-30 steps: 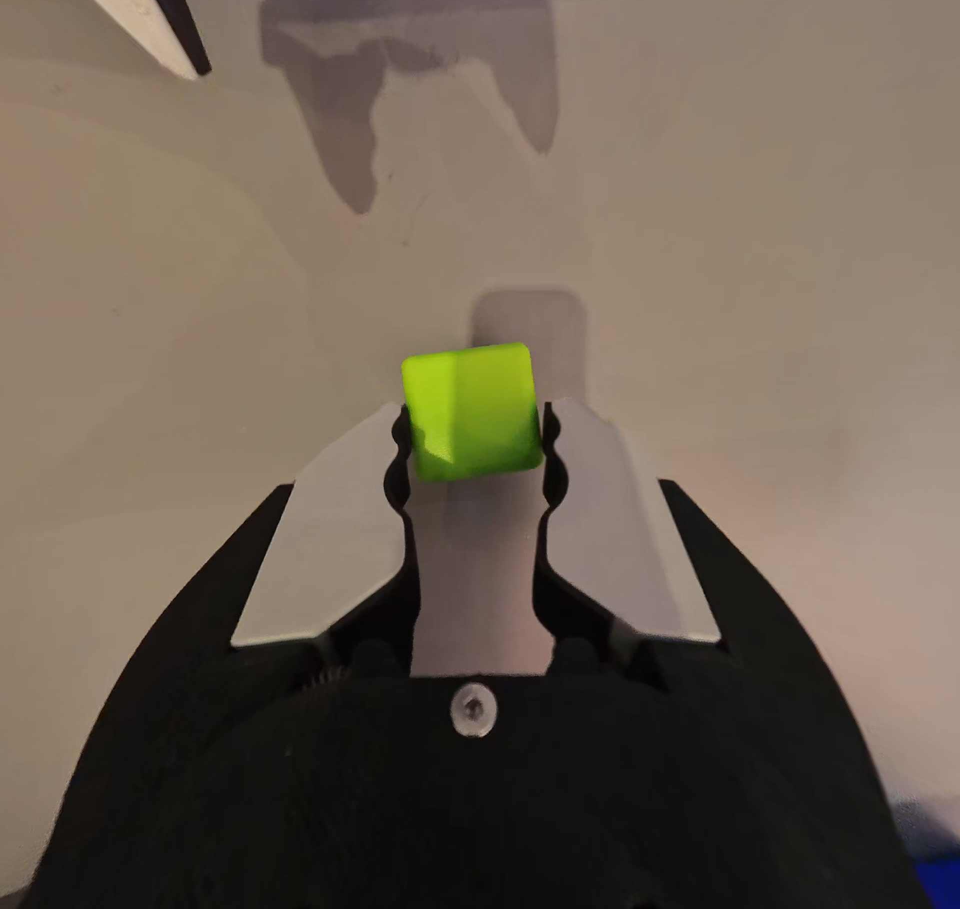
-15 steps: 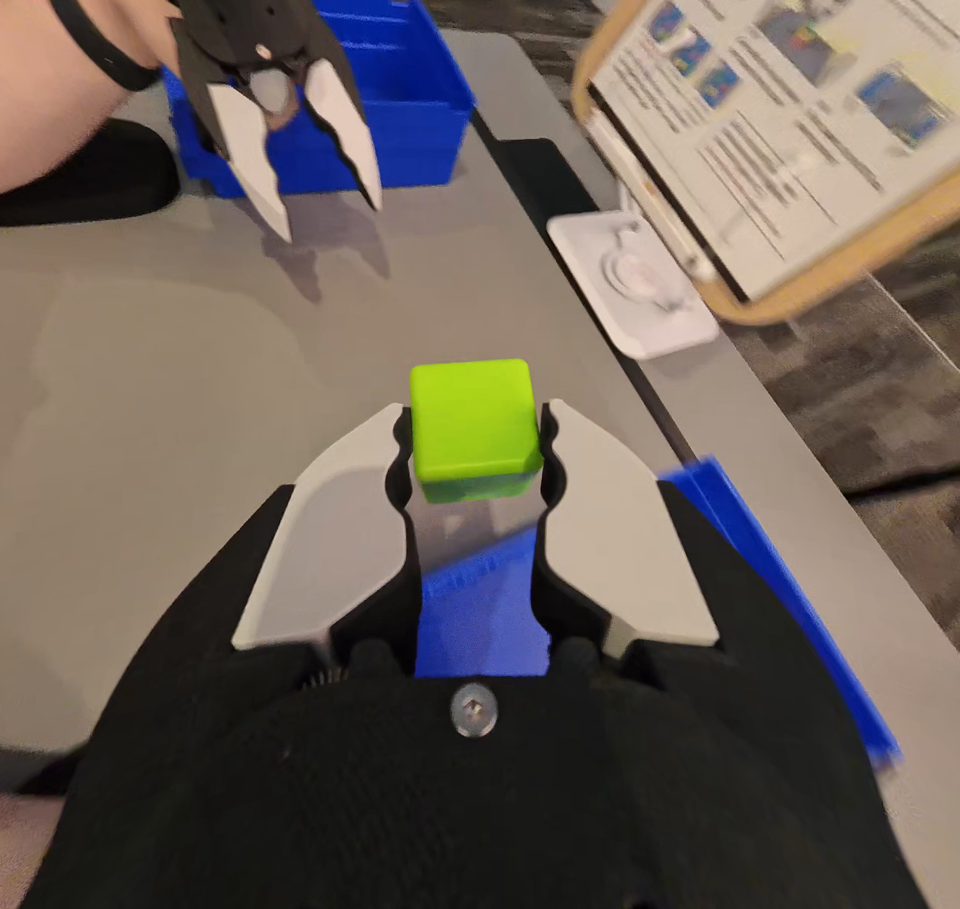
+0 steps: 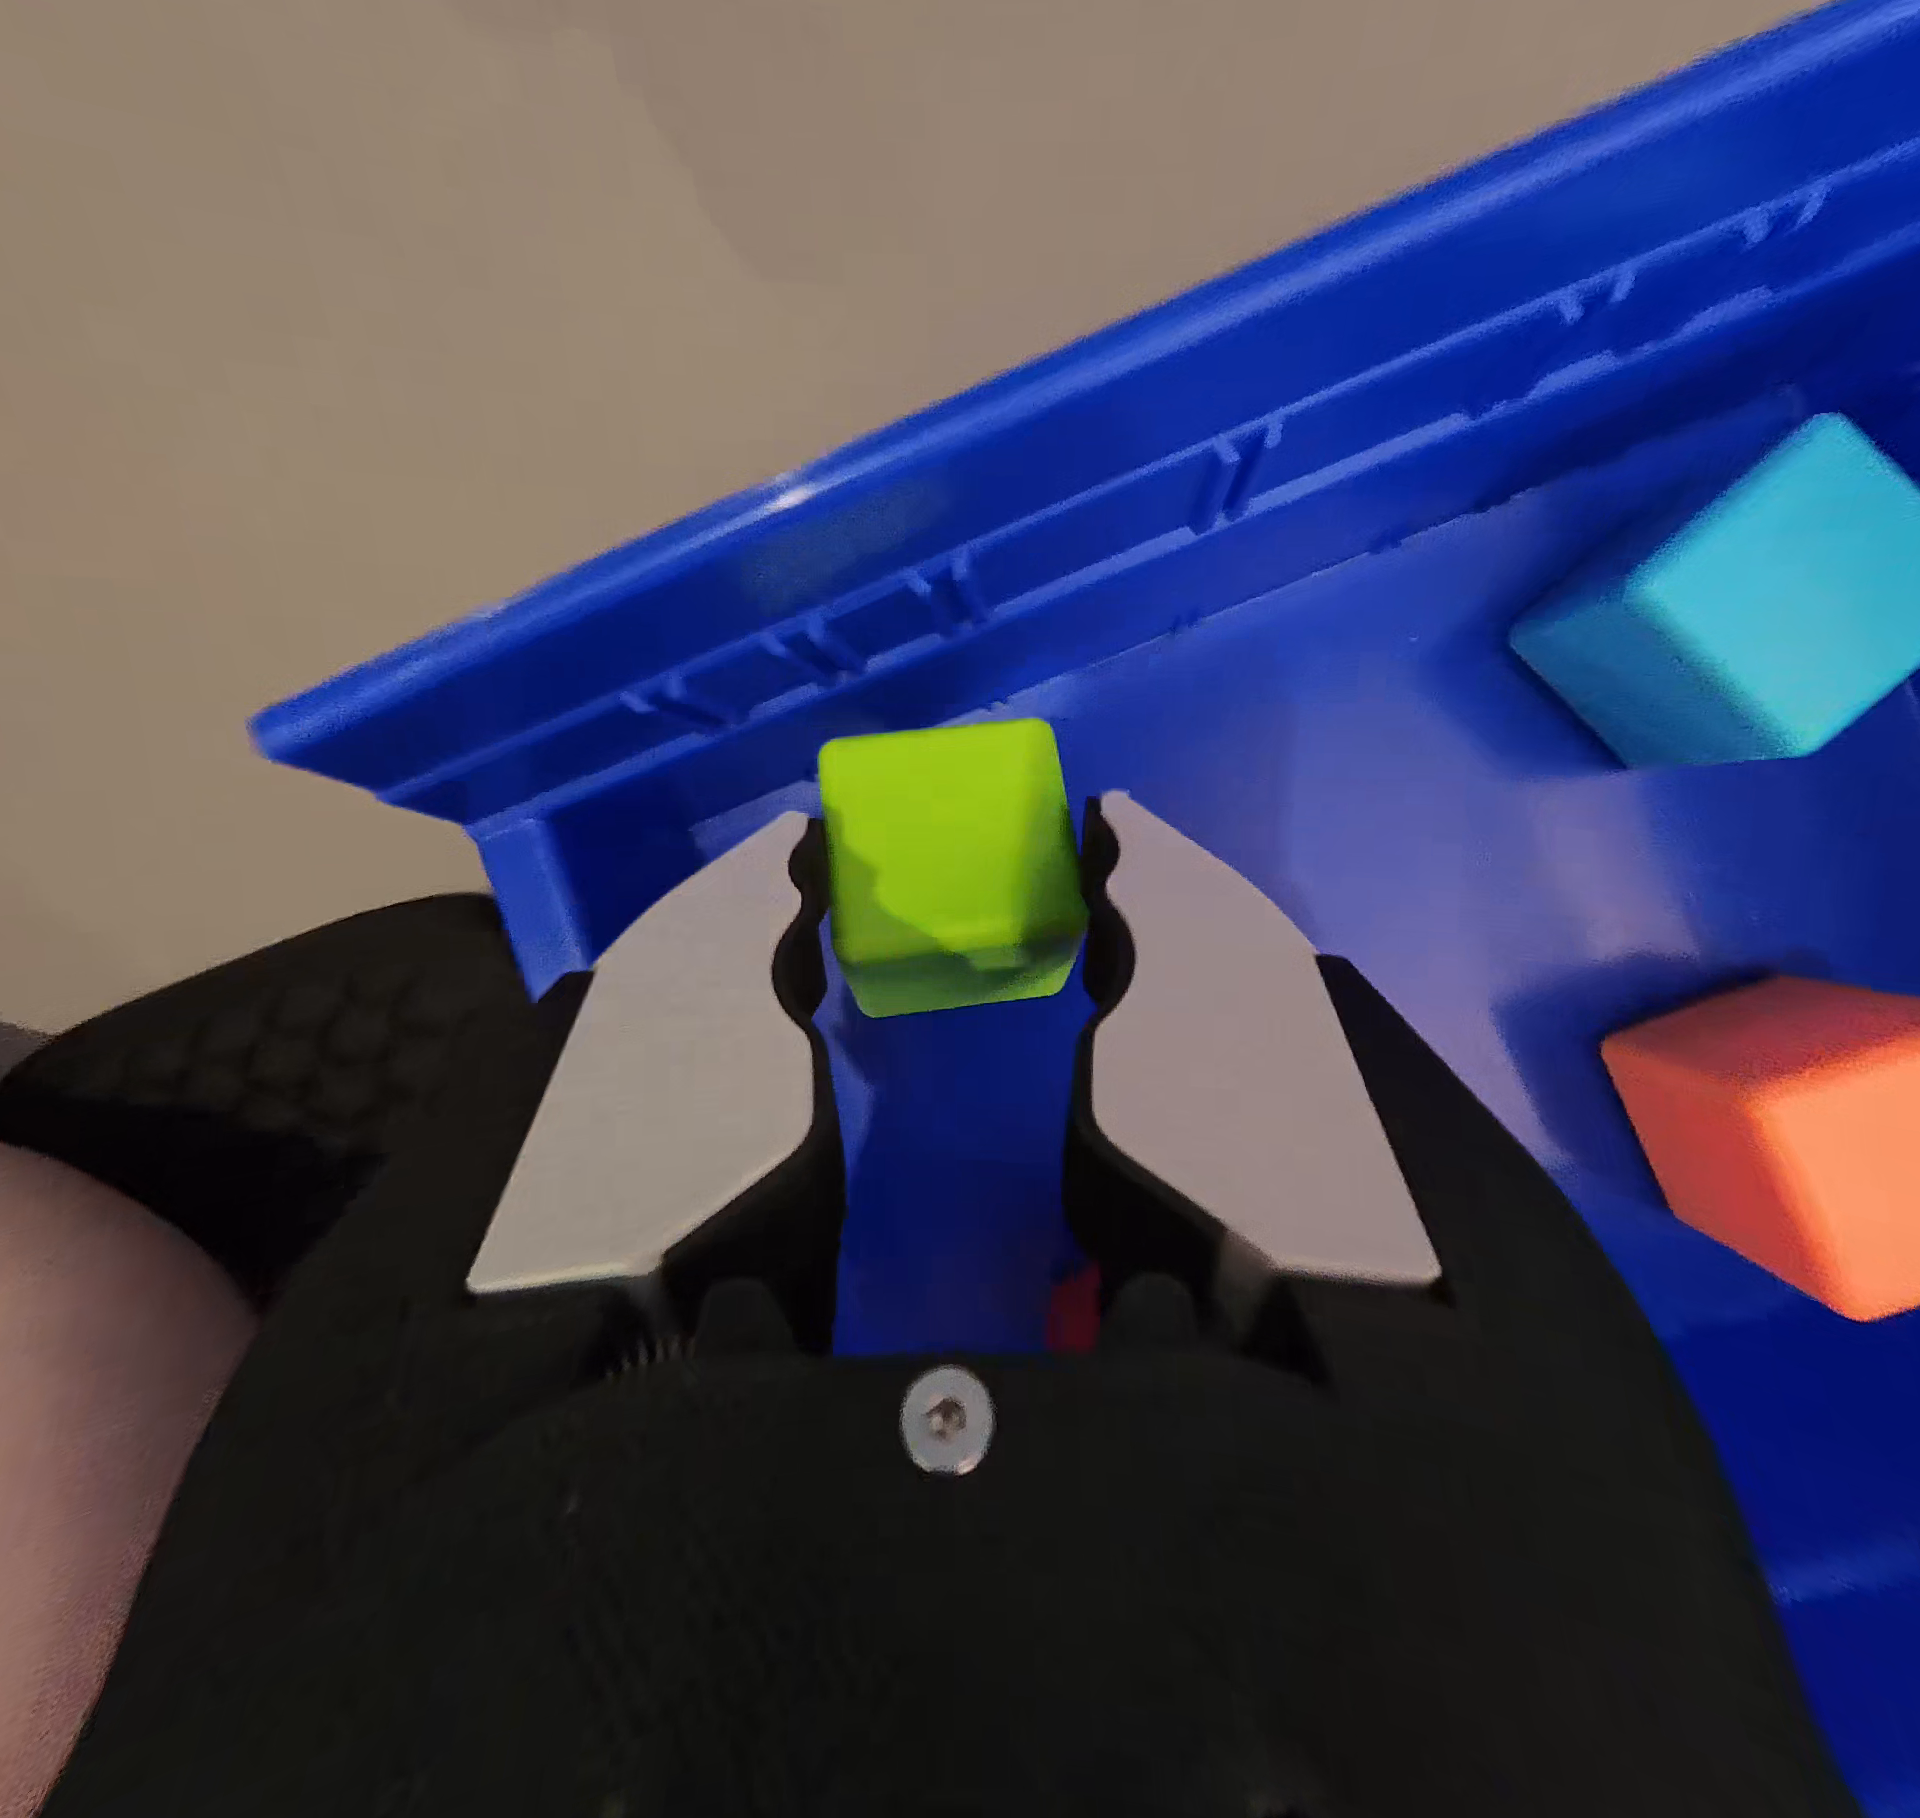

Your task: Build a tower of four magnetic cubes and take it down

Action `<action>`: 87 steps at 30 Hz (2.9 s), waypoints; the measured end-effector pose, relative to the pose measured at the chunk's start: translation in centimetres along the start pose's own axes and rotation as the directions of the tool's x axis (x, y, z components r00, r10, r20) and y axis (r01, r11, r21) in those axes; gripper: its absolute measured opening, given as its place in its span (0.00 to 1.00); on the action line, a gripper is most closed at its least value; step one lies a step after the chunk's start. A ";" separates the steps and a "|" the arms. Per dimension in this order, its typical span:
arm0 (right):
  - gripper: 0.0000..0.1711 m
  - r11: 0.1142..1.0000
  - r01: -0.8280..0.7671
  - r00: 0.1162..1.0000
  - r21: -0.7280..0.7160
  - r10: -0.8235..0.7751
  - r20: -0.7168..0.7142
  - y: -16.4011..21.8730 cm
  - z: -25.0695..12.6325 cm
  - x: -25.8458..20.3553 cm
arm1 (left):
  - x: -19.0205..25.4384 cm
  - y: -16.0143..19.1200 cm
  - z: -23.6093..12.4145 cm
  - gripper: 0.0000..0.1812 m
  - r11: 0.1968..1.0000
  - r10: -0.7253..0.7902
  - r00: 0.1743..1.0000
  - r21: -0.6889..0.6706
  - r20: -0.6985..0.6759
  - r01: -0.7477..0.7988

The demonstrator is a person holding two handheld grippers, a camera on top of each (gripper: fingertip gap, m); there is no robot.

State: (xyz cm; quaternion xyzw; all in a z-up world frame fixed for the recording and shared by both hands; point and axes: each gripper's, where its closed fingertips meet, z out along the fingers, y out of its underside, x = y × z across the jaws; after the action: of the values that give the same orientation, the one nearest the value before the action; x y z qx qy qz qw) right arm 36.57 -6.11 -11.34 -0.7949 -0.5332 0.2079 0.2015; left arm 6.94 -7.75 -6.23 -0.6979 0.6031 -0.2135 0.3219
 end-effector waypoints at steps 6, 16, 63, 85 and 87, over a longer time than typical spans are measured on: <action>0.29 1.000 0.024 1.000 0.000 -0.024 -0.009 0.1 1.1 0.4 | -0.6 -0.2 -0.8 0.39 0.999 -0.029 0.999 0.032 0.016 0.029; 0.35 0.999 -0.052 0.998 0.003 0.052 -0.025 0.4 -0.7 -0.1 | -1.4 -0.2 -2.6 0.40 0.997 -0.041 0.998 0.064 0.051 0.038; 0.04 0.492 -0.839 0.363 0.234 0.825 -0.434 11.2 -8.6 10.0 | -8.5 29.6 -22.5 0.09 0.273 -0.688 0.100 0.129 0.719 0.953; 0.03 0.565 -0.818 0.475 0.106 0.768 -0.429 3.9 -3.8 8.6 | -6.5 22.6 -15.3 0.07 0.358 -0.649 0.369 -0.160 0.665 0.920; 0.03 0.575 -0.813 0.490 0.094 0.762 -0.423 3.2 -3.3 8.4 | -6.5 22.0 -14.6 0.08 0.367 -0.632 0.390 -0.184 0.670 0.912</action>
State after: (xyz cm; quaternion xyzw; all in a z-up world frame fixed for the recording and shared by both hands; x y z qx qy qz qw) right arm 43.76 0.23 -11.28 -0.9848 -0.0647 0.0695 0.1454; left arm -19.73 -5.67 -10.97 -0.9878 0.1092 0.0176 0.1096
